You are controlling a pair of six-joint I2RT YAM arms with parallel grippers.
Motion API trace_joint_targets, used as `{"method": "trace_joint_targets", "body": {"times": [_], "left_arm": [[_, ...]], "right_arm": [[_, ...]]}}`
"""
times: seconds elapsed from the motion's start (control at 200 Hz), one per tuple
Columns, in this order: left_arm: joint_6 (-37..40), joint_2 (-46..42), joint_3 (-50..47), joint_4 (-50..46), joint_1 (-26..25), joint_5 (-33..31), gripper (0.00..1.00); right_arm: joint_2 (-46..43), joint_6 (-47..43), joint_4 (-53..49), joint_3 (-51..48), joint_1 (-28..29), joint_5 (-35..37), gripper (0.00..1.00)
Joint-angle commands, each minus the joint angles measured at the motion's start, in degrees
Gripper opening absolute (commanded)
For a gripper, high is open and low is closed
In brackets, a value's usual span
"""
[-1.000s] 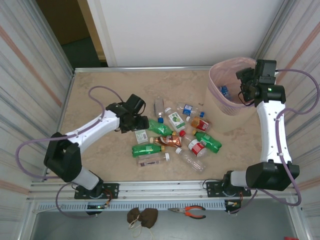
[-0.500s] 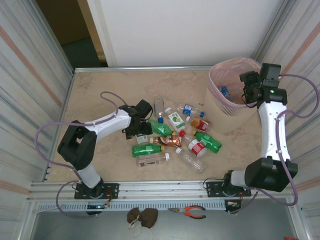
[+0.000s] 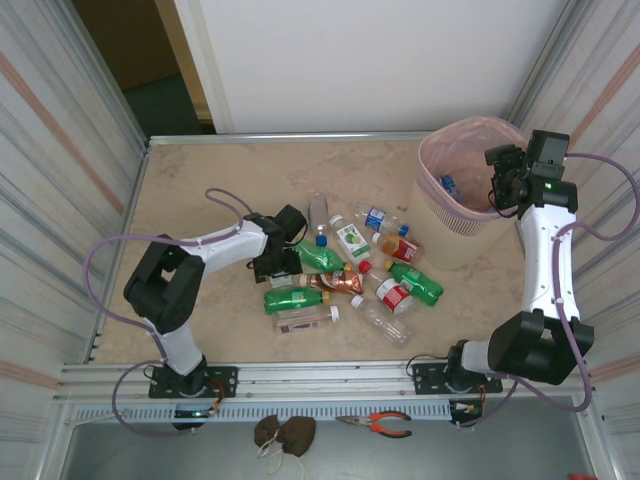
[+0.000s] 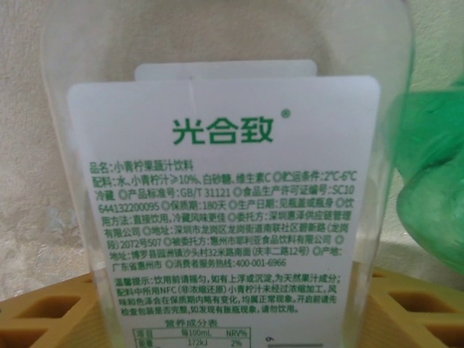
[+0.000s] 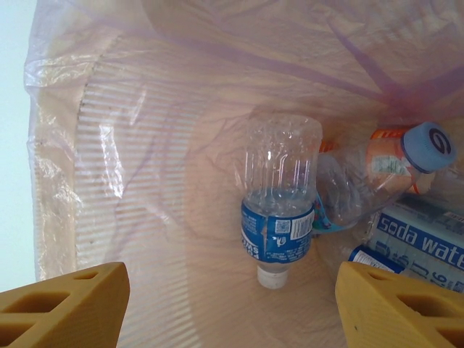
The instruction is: Put the plastic bottles in the bin
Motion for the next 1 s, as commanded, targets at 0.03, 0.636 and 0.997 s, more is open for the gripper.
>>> {"method": "trace_joint_targets", "body": {"times": [0.03, 0.636, 0.997], "left_arm": [[0.1, -1.49, -0.63, -1.36, 0.31, -2.8, 0.66], [17.0, -26.61, -0.07, 5.79, 2.79, -4.64, 0.61], [31.6, -38.07, -1.44, 28.03, 2.86, 20.88, 0.6]], "right_arm": [[-1.65, -2.57, -0.1, 0.02, -0.61, -1.27, 0.73], [-7.28, -29.09, 12.43, 0.42, -1.5, -27.88, 0.77], [-11.21, -29.08, 31.62, -5.02, 4.66, -45.13, 0.77]]}}
